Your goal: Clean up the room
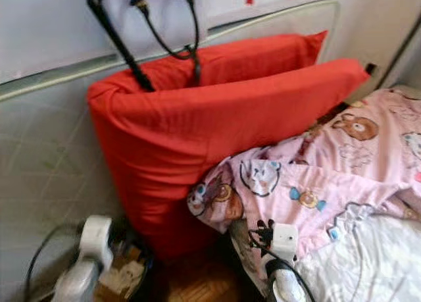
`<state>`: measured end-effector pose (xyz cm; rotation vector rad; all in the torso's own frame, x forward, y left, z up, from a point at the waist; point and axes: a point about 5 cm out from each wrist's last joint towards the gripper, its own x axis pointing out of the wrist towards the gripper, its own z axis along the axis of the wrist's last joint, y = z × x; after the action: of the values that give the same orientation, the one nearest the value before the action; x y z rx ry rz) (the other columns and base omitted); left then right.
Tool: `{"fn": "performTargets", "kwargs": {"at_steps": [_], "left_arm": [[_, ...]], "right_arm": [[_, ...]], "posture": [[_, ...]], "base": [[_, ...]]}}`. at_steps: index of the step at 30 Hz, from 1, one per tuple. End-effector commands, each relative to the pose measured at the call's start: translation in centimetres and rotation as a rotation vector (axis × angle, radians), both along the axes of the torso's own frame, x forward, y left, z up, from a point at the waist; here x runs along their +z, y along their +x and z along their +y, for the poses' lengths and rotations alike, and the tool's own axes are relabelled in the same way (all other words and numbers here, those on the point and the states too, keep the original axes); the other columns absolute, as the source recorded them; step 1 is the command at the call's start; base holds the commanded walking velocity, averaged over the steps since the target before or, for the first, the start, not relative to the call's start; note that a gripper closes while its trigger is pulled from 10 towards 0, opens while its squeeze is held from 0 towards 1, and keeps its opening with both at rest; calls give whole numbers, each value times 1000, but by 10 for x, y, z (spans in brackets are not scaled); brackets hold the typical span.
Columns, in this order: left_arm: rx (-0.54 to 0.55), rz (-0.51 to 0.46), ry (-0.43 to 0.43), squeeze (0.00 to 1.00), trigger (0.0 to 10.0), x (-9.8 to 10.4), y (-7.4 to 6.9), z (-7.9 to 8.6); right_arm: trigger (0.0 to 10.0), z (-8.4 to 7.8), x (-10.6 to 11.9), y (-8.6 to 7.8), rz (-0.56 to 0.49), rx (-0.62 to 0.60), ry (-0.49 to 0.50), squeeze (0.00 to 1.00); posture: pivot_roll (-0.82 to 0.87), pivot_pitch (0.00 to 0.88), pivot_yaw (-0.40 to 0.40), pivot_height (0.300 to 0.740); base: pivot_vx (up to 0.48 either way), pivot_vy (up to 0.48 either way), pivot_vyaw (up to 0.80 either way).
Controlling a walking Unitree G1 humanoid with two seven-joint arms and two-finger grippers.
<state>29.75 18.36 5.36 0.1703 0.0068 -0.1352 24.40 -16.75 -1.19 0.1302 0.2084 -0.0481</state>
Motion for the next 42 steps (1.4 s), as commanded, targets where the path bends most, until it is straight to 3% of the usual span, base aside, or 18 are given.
{"fn": "performTargets", "kwargs": {"at_steps": [1, 4, 9, 13, 14, 16, 20, 27, 28, 29, 30, 31, 42], "left_arm": [[18, 51, -18, 0, 10000, -13, -10, -3], [44, -12, -77, 0, 10000, -9, -12, -5], [91, -66, -90, 0, 10000, -9, -24, 0], [125, -68, -106, 0, 10000, -7, -32, 4], [122, -58, -119, 0, 10000, -5, -34, 3], [120, -53, -118, 0, 10000, -5, -35, 3], [112, -64, -118, 0, 10000, 0, -31, 6], [113, -62, -128, 0, 10000, 4, -34, 1], [109, -52, -134, 0, 10000, 4, -34, -1], [108, -41, -135, 0, 10000, 3, -35, -1], [108, -33, -135, 0, 10000, 2, -35, -1], [109, -24, -142, 0, 10000, 1, -35, -1], [105, -14, -143, 0, 10000, 6, -30, 2]], "right_arm": [[10000, -10, 3, -2, -25, -39, -9, 0], [10000, -8, 7, 1, -40, 23, -51, 0], [10000, -13, 16, 9, -73, 21, -73, 0], [10000, -14, 18, 9, -82, 29, -78, 0], [10000, -9, 18, 7, -81, 87, -109, 0], [10000, -10, 21, 7, -101, 87, -143, 0], [10000, -8, 24, 13, -92, 69, -124, 0], [10000, -5, 23, 11, -81, 22, -103, 0], [10000, -3, 24, 9, -105, -1, -66, 0], [10000, -2, 23, 8, -102, -9, -61, 643], [10000, -1, 22, 7, -97, -13, -60, 643], [10000, 2, 22, 7, -93, 0, -49, 1000], [10000, 6, 22, 5, -93, 4, -42, 1000]], "posture": [[2, 88, -9, 740], [2, 91, -31, 740], [-10, 92, -48, 740], [-14, 94, -51, 740], [-5, 99, -55, 740], [6, 105, -56, 740], [-1, 117, -52, 735], [11, 130, -40, 705], [13, 128, -41, 705], [9, 127, -36, 705], [7, 125, -35, 705], [8, 125, -33, 705], [3, 117, -24, 705]], "base": [[0, 0, 0], [0, 0, 0], [0, 0, 0], [0, 0, 0], [0, 0, 0], [0, 0, 0], [0, 0, 0], [0, 0, 0], [0, 0, 0], [0, 0, 0], [0, 0, 0], [0, 0, 0], [0, 0, 0]]}}
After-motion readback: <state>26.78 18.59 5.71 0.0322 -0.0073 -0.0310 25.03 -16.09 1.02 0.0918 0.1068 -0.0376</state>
